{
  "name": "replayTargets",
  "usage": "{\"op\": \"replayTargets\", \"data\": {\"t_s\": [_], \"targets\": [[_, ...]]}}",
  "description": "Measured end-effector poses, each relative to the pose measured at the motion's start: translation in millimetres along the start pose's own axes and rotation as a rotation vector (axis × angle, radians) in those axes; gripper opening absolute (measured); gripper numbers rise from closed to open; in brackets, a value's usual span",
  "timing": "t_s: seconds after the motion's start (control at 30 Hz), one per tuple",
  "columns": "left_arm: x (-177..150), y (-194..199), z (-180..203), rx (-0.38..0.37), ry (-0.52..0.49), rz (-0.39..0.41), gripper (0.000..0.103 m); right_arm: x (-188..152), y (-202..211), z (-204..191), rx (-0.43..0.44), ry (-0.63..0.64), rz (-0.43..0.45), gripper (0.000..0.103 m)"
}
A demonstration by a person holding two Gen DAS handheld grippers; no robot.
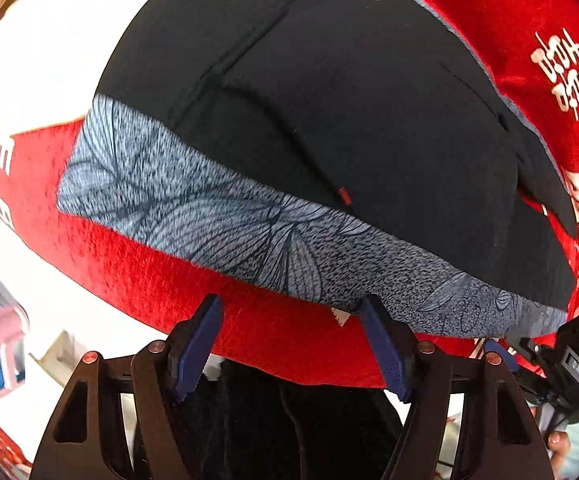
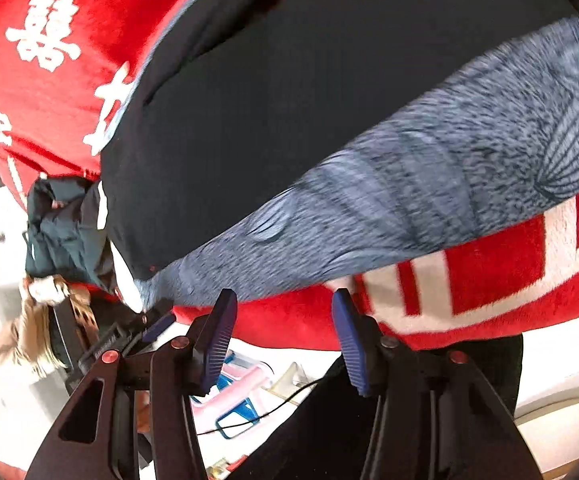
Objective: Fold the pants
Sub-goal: 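Grasp the grey side panel with the right gripper while the left gripper grasps the waistband edge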
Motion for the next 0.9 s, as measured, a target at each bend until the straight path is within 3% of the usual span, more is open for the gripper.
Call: {"op": "replayTargets", "data": {"t_s": [0.07,0.2,0.33,0.43,0.47,0.5,0.53,0.57,0.6,0.63,0.77,0.9], "targets": [[0.1,-3.8,-2.3,-0.021,0.014,-0.003,0.072,7.4,-1.3,4.8,0.030,-0.026,0.012,0.054],[5.8,-9.6,0.7,-0.044,0.034,0.018,0.088,18.6,-5.5,4.9,0.065,-0.040,0.018,0.054],[10.0,-10.7,-0.2,-0.050,0.082,0.043,0.089,27.1,-11.0,5.0,0.086,-0.045,0.009,0.055],[10.4,-7.1,-10.6,-0.087,0.174,0.061,0.089,28.9,-16.7,9.4,0.129,-0.096,-0.004,0.055],[10.9,-6.3,-12.5,-0.091,0.187,0.063,0.089,29.5,-17.3,9.9,0.140,-0.114,-0.008,0.052],[12.2,-4.7,-13.6,-0.092,0.201,0.068,0.081,29.6,-16.4,9.6,0.150,-0.124,-0.012,0.048],[13.0,-2.5,-14.2,-0.082,0.200,0.073,0.075,29.5,-14.8,9.1,0.146,-0.127,-0.017,0.035],[14.3,1.1,-14.4,-0.081,0.188,0.079,0.059,29.3,-12.9,7.0,0.139,-0.125,-0.019,0.024],[17.3,7.0,-10.6,-0.104,0.157,0.094,0.025,29.3,-8.9,5.1,0.140,-0.119,-0.018,0.018],[20.7,9.6,-7.9,-0.138,0.139,0.086,0.017,29.3,-3.3,1.0,0.155,-0.111,-0.018,0.010],[35.2,23.7,-4.5,-0.142,0.139,0.082,0.017,27.7,19.0,-23.5,0.158,-0.043,-0.001,0.010],[57.7,64.7,8.7,-0.108,0.102,0.139,0.017,32.1,45.9,-61.9,0.158,0.048,0.028,0.010]]}}
Point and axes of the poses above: each gripper's, at about its wrist camera, not at the fingertips, and y roughly against the way its jaws point, z to its right, x to its top, the point moved 3 cm from there along -y, roughly the way its jaws point, and after that the axes turned 9 degrees about -y, right-handed, at the moved point
